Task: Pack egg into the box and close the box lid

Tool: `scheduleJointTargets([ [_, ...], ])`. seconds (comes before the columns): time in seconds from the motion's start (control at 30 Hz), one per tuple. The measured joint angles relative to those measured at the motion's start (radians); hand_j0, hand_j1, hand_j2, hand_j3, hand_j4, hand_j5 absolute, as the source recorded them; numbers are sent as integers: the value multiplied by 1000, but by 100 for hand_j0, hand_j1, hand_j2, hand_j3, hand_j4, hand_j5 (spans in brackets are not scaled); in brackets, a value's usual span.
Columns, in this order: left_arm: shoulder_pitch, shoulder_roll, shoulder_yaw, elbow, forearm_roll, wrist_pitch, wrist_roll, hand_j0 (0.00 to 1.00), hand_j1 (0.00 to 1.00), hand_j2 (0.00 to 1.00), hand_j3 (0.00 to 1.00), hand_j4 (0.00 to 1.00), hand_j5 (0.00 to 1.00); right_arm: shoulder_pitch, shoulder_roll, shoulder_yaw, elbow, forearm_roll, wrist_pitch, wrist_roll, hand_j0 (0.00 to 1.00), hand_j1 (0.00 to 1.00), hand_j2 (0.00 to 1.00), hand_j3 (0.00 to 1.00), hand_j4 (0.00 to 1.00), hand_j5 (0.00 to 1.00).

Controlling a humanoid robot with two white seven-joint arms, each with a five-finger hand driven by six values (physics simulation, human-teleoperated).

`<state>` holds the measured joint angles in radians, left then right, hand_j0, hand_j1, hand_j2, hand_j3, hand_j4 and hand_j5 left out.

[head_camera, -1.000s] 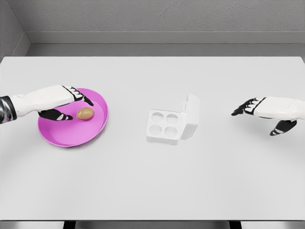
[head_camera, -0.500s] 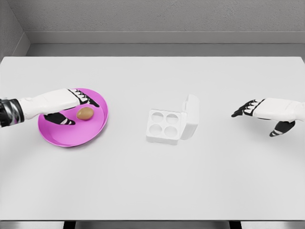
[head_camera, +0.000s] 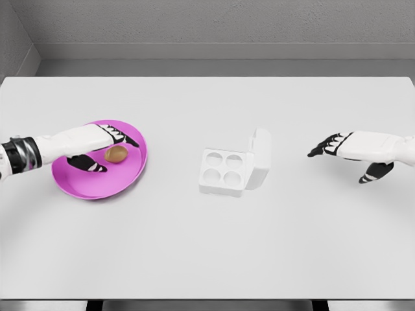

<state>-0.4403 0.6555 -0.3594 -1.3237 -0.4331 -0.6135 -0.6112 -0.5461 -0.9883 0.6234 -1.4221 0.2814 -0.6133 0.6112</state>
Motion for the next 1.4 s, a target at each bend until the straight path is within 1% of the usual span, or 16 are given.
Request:
scheduleJointTargets([
  [0.33,-6,-21,0,20,-5,0,0,85,85,85,85,85,85,0,-2,0,2,0,0,0,100,100,100,100,100,100],
  [0.6,-6,-22,0,19,-13,0,0,80,80,80,80,80,80,2,-2,0,-1,0,0,0,100,100,100,100,100,100],
  [1.03,-5,-23,0,25,-15,0,0,81,81,81,81,81,81,0,-1,-2,-3,0,0,0,100,100,100,100,100,100],
  [1.2,-3,-23,-1,27,-15,0,0,73,73,73,73,73,73,0,-2,-1,-4,0,0,0,100,100,100,100,100,100],
  [1.3,-2,-23,-2,27,-15,0,0,65,65,65,65,65,65,0,-3,0,-4,0,0,0,100,100,100,100,100,100],
  [1.4,0,-22,-2,27,-14,0,0,64,64,64,64,64,64,0,-3,0,-4,0,0,0,100,100,100,100,100,100],
])
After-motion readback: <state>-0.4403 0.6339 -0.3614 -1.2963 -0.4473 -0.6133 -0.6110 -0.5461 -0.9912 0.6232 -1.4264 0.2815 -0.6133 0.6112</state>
